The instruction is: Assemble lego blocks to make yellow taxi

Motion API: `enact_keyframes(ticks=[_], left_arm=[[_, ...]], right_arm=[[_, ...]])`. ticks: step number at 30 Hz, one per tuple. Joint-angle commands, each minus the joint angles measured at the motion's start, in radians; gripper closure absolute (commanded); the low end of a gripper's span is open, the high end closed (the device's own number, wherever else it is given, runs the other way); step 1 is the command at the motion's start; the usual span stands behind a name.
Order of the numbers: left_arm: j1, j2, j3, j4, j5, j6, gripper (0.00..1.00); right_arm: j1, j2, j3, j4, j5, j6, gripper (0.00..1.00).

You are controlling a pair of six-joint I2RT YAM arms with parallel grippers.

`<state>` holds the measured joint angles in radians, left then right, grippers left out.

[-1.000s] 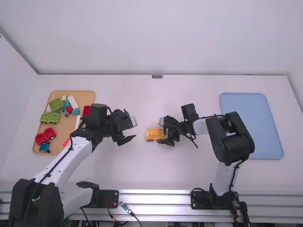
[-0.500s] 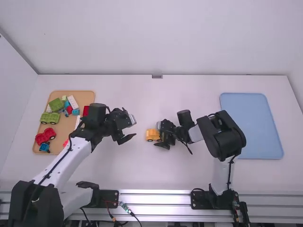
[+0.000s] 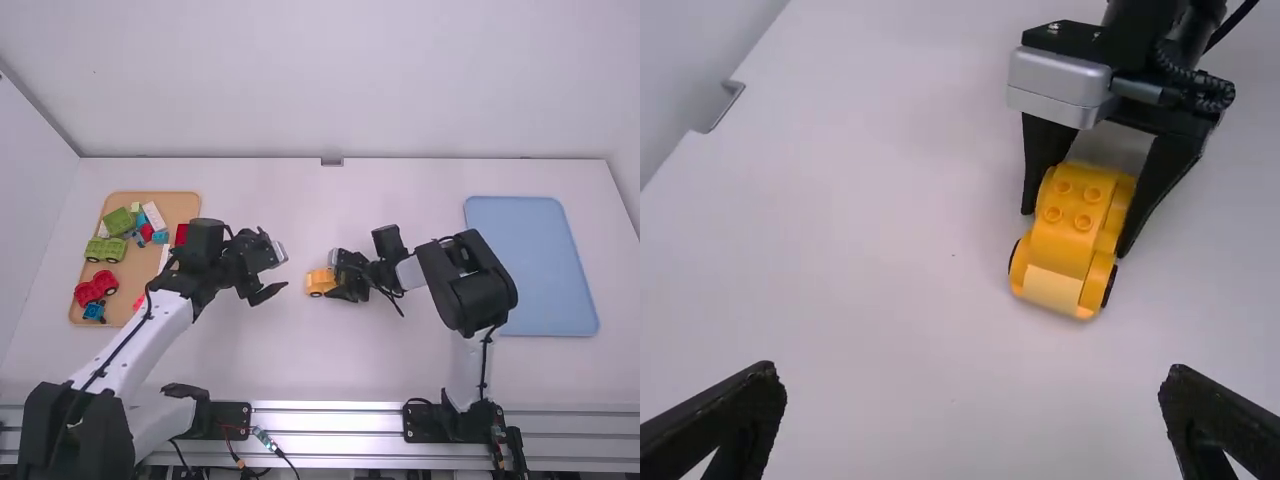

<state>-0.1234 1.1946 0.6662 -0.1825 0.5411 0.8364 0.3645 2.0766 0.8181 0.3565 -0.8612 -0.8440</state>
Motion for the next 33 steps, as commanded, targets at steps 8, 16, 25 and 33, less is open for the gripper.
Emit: enact_keyframes(ticks=[8,16,25,33], left_arm=[[0.006,-0.021,-0.006,-0.008,0.019,-0.003,0.01],[0.005,-0.021,-0.006,-0.007,0.023,-0.003,0.01],[0.005,-0.021,-0.006,0.032,0.053,-0.003,0.01],[0.005,-0.021,-0.006,0.067,0.053,-0.019,0.01]], right_arm=[[-0.074,-0.067,0.033,0.001,-0.104,0.048,0.62],[-0.223,-0.305,-0.037,0.000,0.002,0.230,0.62],[-0.438,-0.638,-0.175,-0.082,0.361,0.465,0.64],[-0.656,-0.819,-0.263,-0.150,0.668,0.621,0.69]])
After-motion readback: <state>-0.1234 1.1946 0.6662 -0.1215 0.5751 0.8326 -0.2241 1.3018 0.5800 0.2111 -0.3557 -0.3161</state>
